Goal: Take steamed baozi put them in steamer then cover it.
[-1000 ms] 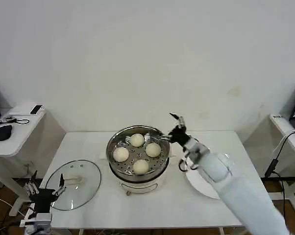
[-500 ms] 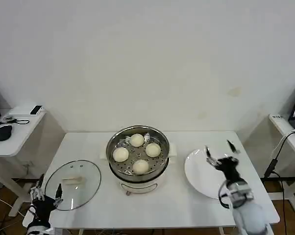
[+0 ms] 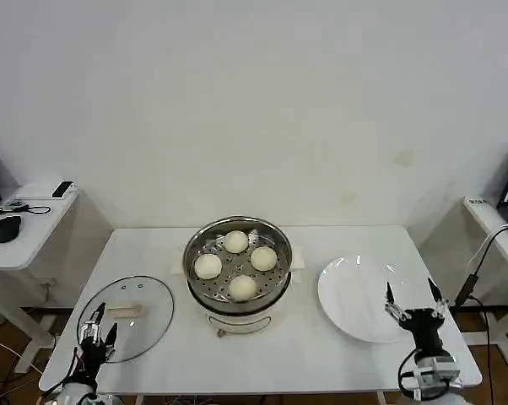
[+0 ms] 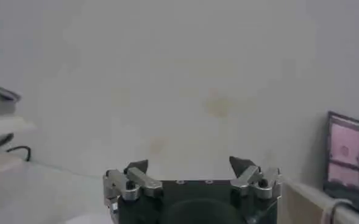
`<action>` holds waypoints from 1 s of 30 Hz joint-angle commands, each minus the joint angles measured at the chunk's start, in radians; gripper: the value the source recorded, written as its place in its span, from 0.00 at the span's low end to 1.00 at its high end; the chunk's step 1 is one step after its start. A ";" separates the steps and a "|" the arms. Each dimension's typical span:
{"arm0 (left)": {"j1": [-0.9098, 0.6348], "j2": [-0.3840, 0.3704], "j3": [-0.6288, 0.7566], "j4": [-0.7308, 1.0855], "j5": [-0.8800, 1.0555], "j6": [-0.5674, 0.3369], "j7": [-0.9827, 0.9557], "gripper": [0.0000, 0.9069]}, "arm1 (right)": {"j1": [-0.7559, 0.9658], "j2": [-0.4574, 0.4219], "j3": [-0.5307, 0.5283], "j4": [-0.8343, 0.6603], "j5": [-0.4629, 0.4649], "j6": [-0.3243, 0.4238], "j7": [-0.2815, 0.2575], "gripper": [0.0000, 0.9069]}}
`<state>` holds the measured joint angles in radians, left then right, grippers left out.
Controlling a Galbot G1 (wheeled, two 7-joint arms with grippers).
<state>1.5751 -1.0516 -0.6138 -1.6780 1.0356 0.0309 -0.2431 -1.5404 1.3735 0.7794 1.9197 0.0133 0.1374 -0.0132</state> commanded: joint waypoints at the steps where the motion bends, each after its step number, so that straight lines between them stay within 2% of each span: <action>1: -0.096 0.042 0.046 0.101 0.091 -0.007 0.009 1.00 | -0.055 0.048 0.031 0.003 -0.024 0.021 0.009 1.00; 20: -0.245 0.069 0.102 0.216 0.079 -0.021 0.006 1.00 | -0.097 0.098 0.016 0.014 -0.062 0.039 0.013 1.00; 30: -0.336 0.057 0.153 0.302 0.079 -0.024 0.000 1.00 | -0.098 0.124 0.001 0.014 -0.082 0.041 0.013 1.00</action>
<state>1.3254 -0.9959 -0.4929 -1.4536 1.1105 0.0088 -0.2395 -1.6303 1.4850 0.7812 1.9329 -0.0610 0.1749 -0.0006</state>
